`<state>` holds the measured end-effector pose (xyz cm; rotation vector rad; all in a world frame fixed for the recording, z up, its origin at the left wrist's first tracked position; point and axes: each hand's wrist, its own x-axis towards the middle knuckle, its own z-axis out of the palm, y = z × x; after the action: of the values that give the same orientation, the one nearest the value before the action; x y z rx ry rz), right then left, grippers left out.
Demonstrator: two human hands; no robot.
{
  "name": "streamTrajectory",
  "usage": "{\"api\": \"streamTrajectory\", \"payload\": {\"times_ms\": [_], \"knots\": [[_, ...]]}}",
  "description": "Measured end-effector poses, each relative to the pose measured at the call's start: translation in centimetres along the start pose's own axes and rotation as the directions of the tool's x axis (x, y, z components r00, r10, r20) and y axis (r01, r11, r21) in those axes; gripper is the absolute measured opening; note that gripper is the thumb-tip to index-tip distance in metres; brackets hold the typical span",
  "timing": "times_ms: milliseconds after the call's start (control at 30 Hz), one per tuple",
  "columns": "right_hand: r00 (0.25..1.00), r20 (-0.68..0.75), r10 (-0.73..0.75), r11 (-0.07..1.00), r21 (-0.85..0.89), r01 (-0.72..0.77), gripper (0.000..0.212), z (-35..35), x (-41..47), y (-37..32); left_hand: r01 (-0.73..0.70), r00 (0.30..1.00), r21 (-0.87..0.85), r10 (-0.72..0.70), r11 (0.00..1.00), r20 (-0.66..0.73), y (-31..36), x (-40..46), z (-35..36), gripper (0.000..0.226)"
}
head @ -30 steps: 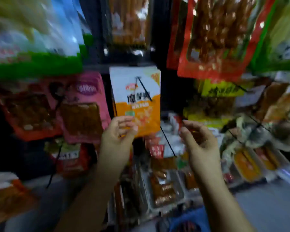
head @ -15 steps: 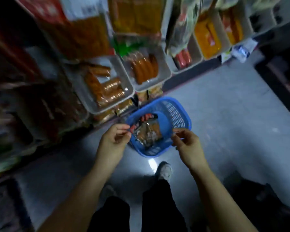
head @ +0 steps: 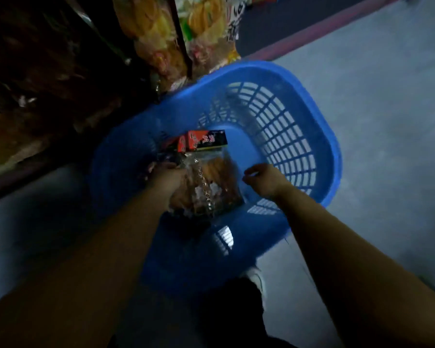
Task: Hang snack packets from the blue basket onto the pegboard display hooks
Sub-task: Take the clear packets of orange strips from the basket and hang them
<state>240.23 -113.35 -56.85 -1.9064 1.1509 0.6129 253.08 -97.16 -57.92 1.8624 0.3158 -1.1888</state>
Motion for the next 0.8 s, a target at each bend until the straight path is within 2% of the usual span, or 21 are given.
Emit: {"api": "streamTrajectory", "payload": {"times_ms": [67, 167, 267, 333, 500, 667, 733, 800], "knots": [[1.0, -0.007, -0.018, 0.997, -0.08, 0.017, 0.035, 1.0, 4.7, 0.3, 0.02, 1.0, 0.016, -0.02, 1.0, 0.009, -0.2, 4.0, 0.8, 0.008], [0.997, -0.031, -0.066, 0.992, -0.11, 0.062, 0.042, 2.3, 10.4, -0.1, 0.022, 0.999, -0.021, -0.022, 1.0, -0.029, -0.2, 8.3, 2.0, 0.016], [0.998, -0.051, -0.033, 0.998, -0.057, 0.031, 0.05, 4.2, 13.8, -0.4, 0.036, 0.999, -0.047, -0.035, 0.998, 0.019, -0.5, 9.9, 2.5, 0.009], [0.994, -0.11, 0.027, 1.0, -0.002, -0.028, 0.06, 5.2, 14.8, -0.2, 0.034, 0.999, -0.07, -0.032, 0.997, 0.023, -1.0, 10.3, 2.5, 0.014], [0.995, -0.067, 0.071, 0.938, 0.345, -0.043, 0.075, 6.1, 15.5, 0.5, 0.012, 0.999, -0.059, -0.01, 0.998, 0.039, -0.3, 8.2, 2.1, 0.025], [0.982, -0.19, -0.002, 0.978, 0.206, 0.042, 0.066, 7.1, 16.5, -0.4, 0.031, 0.998, -0.164, -0.021, 0.986, 0.059, 0.6, 6.8, 2.8, 0.021], [0.97, -0.235, -0.053, 0.964, 0.242, 0.111, 0.065, 7.8, 16.5, -0.8, 0.045, 0.998, -0.245, -0.033, 0.968, 0.052, 0.9, 6.5, 2.8, 0.023], [0.969, -0.234, -0.083, 0.938, 0.31, 0.156, 0.079, 8.1, 16.3, -0.9, 0.06, 0.998, -0.27, -0.053, 0.961, 0.034, 1.1, 6.4, 2.8, 0.024]]}}
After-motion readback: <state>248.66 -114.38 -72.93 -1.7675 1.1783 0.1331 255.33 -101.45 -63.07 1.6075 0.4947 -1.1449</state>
